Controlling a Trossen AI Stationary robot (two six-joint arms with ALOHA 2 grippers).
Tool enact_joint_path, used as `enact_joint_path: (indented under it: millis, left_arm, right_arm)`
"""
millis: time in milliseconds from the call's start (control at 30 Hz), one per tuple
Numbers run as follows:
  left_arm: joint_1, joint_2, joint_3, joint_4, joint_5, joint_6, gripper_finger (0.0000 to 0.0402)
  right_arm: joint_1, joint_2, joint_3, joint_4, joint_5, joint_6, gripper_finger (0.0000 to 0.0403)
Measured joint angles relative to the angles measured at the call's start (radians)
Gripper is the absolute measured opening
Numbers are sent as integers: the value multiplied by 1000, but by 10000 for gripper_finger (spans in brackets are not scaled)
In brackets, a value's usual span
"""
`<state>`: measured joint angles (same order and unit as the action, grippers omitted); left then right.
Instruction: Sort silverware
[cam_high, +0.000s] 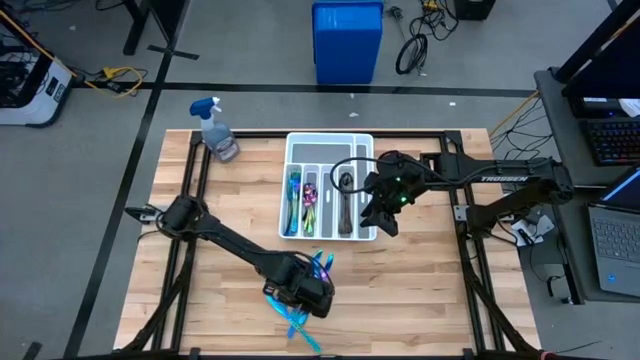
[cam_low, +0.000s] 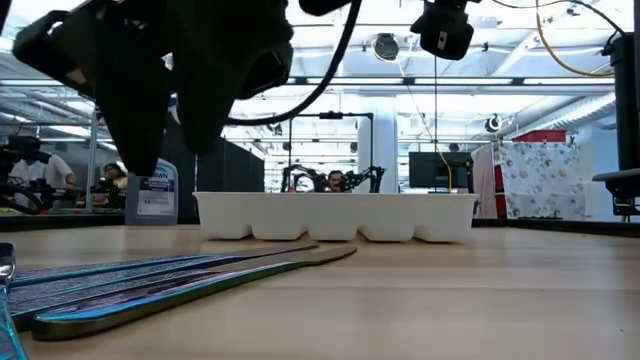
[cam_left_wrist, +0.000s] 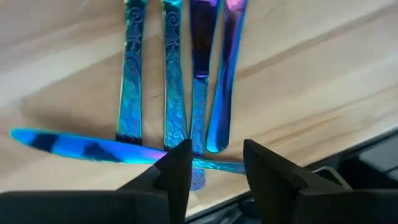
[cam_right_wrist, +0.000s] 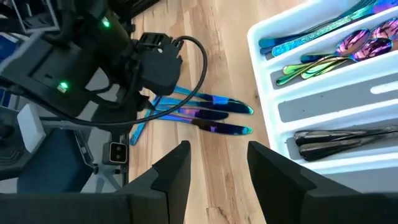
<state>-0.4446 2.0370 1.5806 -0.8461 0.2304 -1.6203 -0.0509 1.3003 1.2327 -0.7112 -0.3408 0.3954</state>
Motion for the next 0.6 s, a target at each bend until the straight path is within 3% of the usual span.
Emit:
enact_joint_path:
  millis: [233,400,600]
  left_arm:
    - [5,0,-24,-56,-3,2,250]
    - [8,0,-35,-154,-108,7,320]
    - [28,4,-35,-152,-127,91,358]
  right_arm:
    - [0,0,0,-1,-2,1,141]
    - [0,0,0,0,-4,-10,141]
    - [0,0,0,4,-4,-18,141]
